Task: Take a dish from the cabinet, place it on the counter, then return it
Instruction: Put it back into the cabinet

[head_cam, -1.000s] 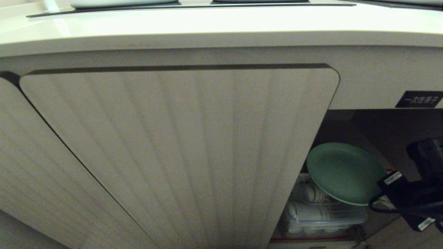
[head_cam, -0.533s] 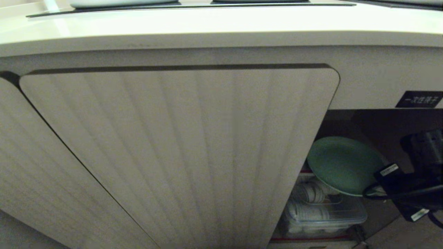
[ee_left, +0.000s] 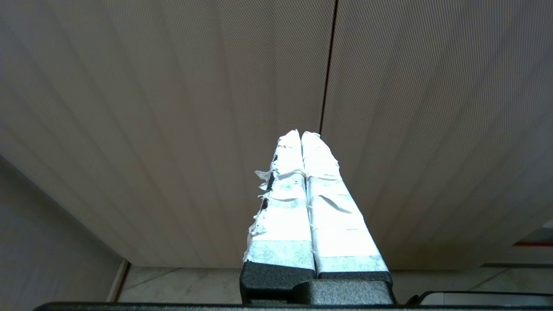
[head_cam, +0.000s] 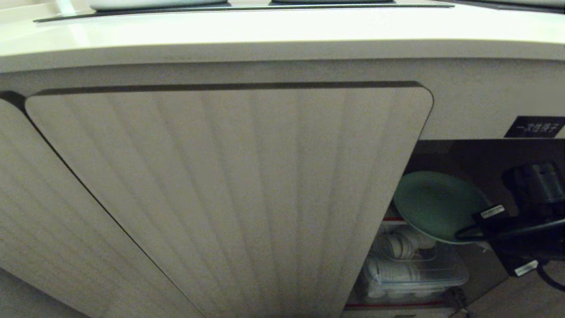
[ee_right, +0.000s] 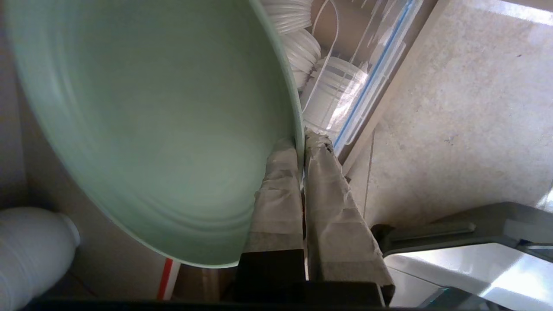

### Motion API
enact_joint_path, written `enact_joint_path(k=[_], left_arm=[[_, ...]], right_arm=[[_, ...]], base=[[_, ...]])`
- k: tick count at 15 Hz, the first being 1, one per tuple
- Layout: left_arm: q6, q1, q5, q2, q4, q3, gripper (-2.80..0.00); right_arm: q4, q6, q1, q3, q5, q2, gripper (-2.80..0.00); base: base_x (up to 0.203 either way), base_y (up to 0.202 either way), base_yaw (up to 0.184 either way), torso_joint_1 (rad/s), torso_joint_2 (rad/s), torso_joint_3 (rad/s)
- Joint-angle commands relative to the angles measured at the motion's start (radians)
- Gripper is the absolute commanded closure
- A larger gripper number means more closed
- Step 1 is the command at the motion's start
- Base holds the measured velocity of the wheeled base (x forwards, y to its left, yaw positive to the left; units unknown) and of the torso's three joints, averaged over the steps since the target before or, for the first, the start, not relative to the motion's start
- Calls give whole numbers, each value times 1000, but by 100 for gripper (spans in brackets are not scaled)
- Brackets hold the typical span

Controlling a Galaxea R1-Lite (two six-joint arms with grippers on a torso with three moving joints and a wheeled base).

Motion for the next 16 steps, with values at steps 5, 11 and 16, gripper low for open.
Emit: enact_joint_path(k=[5, 11, 16], left_arm=[[0, 0, 1, 0, 0, 0, 0], [0, 0, 1, 0, 0, 0, 0], [0, 0, 1, 0, 0, 0, 0]], right_arm=[[-2, 61, 0, -23, -3, 40, 0], [-2, 102, 0, -68, -8, 79, 0], [-35, 112, 0, -89, -12, 96, 0]], base=[[0, 0, 0, 0, 0, 0], [0, 0, 0, 0, 0, 0], [0, 0, 0, 0, 0, 0]])
